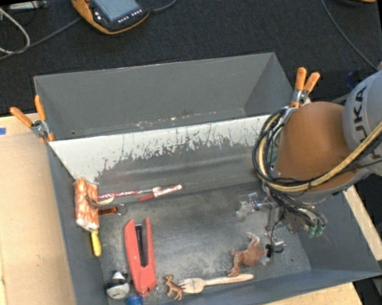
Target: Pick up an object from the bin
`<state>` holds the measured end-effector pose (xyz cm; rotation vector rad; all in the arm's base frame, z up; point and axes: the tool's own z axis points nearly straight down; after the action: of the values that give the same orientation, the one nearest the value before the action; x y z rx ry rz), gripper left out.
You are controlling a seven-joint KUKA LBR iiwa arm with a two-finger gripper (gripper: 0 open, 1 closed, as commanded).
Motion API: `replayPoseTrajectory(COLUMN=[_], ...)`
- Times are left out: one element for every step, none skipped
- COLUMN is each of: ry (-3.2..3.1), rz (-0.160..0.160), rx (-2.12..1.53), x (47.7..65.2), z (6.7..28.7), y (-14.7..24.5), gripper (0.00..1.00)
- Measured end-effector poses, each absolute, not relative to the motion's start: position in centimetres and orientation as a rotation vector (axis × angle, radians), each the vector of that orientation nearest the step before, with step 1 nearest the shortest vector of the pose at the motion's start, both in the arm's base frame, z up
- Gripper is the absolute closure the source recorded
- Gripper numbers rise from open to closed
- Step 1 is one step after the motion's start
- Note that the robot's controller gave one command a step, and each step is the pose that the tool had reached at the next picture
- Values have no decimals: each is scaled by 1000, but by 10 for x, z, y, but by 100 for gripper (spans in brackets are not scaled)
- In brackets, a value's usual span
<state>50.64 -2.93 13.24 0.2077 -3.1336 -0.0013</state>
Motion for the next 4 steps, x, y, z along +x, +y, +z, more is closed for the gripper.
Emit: replayPoseTrajectory(ry=[-3119, -3109, -3070, -3046], rz=[-3, -3, -5, -6], rx=[320, 402, 650, 751], x=[500, 495, 518, 503], z=[107, 102, 68, 69], y=[-30, -40, -48, -34], gripper=[0, 0, 0, 100])
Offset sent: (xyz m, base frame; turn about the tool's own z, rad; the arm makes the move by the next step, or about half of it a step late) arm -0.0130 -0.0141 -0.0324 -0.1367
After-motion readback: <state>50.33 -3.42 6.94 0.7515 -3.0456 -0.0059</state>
